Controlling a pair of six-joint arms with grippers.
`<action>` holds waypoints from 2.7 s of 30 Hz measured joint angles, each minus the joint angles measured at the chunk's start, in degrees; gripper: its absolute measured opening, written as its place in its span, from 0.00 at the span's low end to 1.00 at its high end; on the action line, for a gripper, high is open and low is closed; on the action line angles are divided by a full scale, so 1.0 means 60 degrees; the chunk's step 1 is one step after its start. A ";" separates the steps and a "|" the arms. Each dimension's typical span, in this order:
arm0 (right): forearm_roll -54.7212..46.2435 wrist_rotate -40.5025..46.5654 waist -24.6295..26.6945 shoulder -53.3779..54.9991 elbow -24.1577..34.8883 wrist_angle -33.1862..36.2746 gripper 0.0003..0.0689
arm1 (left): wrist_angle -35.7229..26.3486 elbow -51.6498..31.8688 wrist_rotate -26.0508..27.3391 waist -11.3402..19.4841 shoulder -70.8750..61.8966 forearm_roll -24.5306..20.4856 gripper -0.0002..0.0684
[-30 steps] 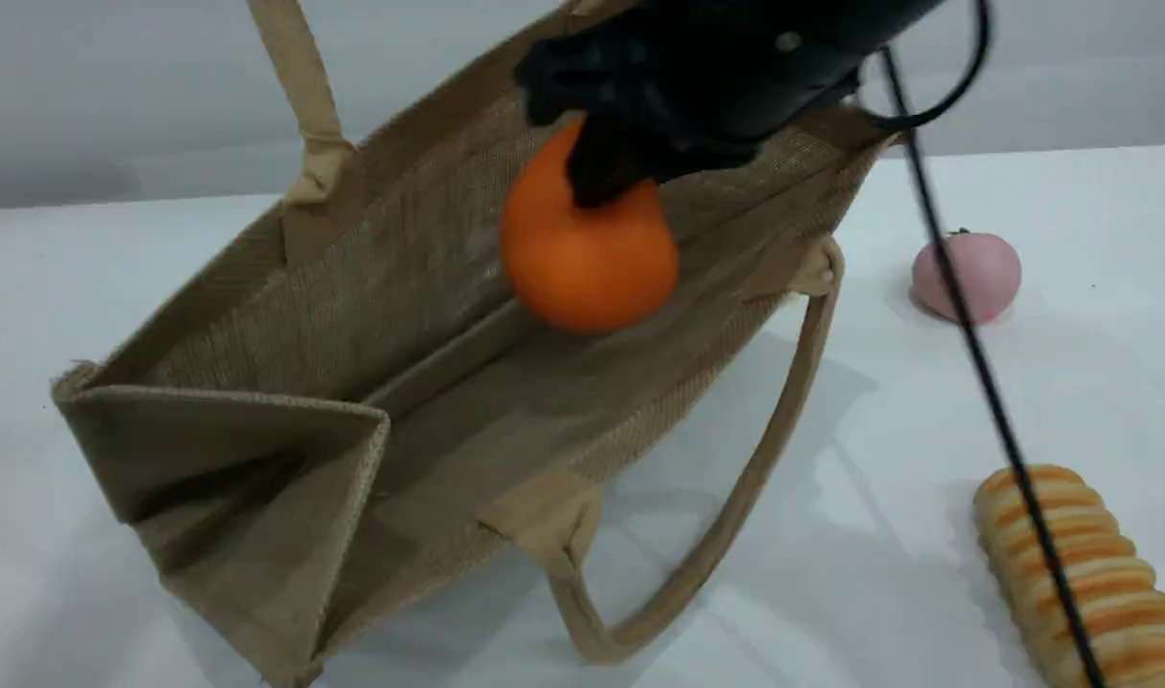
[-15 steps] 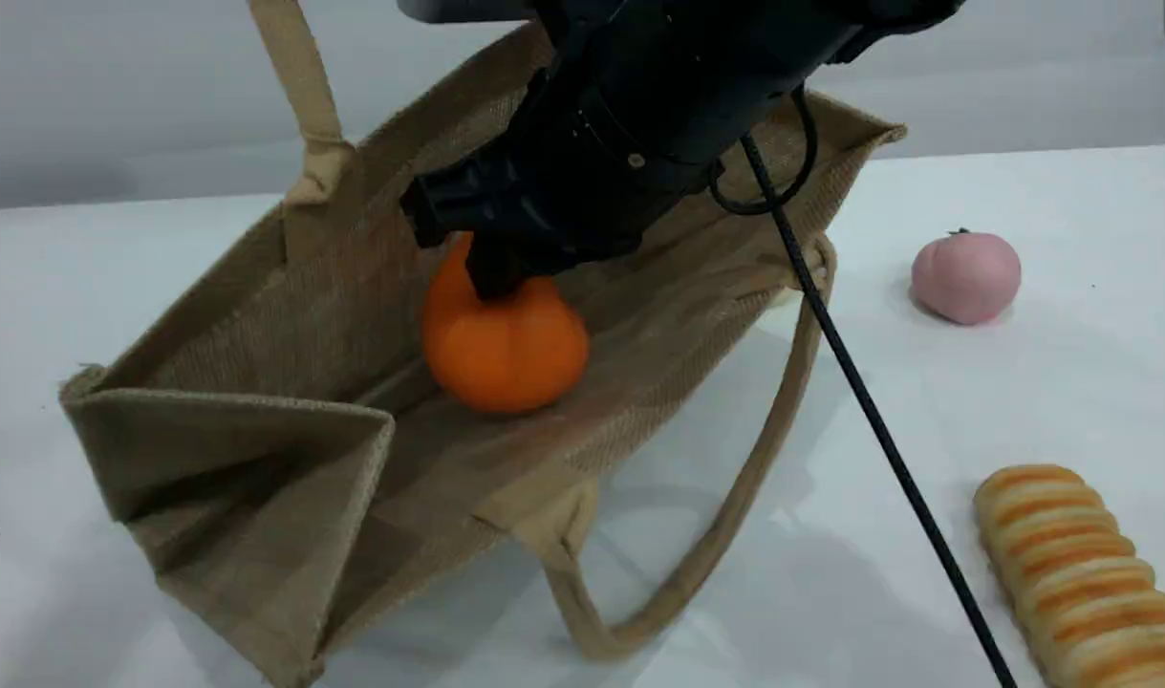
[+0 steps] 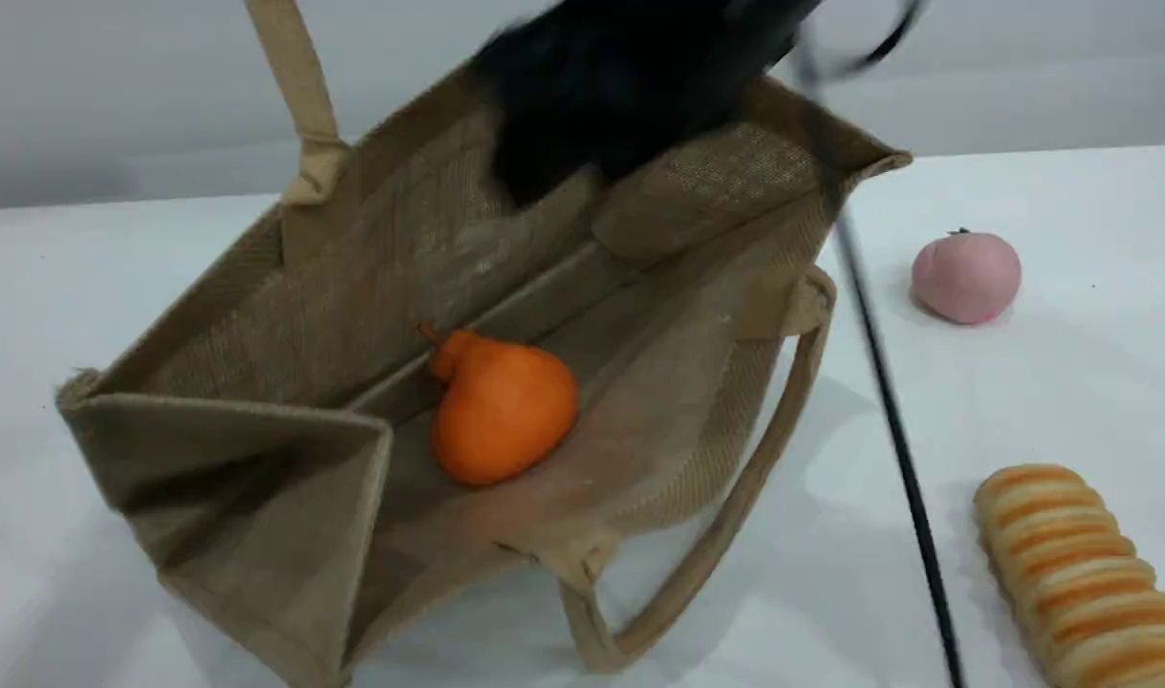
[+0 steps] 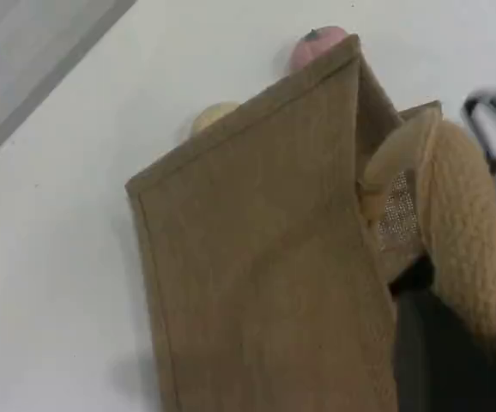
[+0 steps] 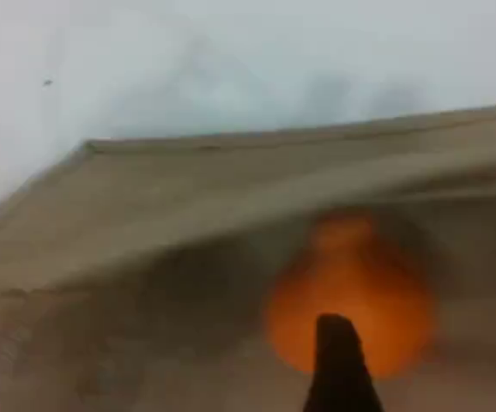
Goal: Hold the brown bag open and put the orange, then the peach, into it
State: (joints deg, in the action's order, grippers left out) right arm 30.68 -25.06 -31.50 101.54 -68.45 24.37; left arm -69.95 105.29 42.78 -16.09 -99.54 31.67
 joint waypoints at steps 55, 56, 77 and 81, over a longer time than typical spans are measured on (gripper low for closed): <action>-0.2547 0.2065 0.4967 0.4441 -0.1147 -0.1971 0.04 | 0.0000 0.0000 -0.0441 0.0000 0.0000 0.0004 0.13; -0.2702 0.2065 0.4990 0.4319 -0.1147 -0.1698 0.03 | 0.0000 0.0000 -0.0441 0.0000 0.0000 0.0004 0.13; -0.1557 0.1206 0.5095 -0.2030 0.1351 0.1859 0.03 | 0.0000 0.0000 -0.0195 0.0000 0.0000 -0.0025 0.13; -0.0853 0.0967 0.4180 -0.3305 0.2213 0.1604 0.03 | 0.0000 0.0000 -0.0191 0.0000 0.0000 -0.0025 0.13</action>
State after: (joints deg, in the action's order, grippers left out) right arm 25.56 -19.25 -6.42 81.71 -55.17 33.99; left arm -69.95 105.29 41.63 -16.09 -99.54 31.52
